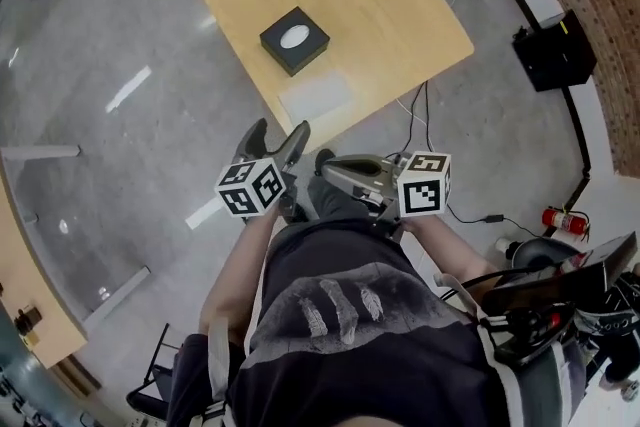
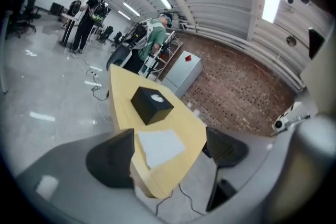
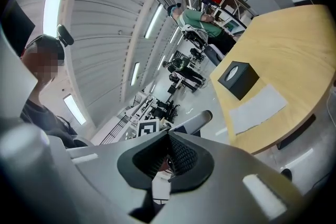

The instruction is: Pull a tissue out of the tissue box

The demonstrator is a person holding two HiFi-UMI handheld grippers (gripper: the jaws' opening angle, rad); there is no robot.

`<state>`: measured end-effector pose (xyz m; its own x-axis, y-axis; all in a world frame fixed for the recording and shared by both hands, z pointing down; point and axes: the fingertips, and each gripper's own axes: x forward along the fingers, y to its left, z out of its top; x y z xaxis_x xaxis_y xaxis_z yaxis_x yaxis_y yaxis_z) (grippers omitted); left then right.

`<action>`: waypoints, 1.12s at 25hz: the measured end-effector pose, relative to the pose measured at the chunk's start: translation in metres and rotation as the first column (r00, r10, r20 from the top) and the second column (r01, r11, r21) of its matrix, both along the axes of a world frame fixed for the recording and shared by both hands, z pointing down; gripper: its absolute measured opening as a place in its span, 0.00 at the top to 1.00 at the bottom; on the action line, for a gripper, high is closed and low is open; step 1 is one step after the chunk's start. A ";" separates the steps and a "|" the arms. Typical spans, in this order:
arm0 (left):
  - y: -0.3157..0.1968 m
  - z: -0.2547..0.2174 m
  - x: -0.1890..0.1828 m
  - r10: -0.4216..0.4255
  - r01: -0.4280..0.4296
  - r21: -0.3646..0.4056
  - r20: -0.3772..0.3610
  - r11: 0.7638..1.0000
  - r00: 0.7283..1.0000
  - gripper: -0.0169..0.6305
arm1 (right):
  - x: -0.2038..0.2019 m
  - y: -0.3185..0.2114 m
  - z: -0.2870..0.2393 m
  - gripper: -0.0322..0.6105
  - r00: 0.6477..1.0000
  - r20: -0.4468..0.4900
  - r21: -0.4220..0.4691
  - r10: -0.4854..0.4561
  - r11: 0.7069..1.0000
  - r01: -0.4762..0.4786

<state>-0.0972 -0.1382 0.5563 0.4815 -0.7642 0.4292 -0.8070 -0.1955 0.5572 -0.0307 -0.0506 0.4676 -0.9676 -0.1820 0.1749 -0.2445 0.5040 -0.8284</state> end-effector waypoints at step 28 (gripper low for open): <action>0.068 -0.141 -0.040 0.234 -0.509 0.304 0.625 0.806 0.745 0.98 | -0.069 0.073 -0.072 0.95 0.987 0.022 0.308 -0.161 0.940 0.146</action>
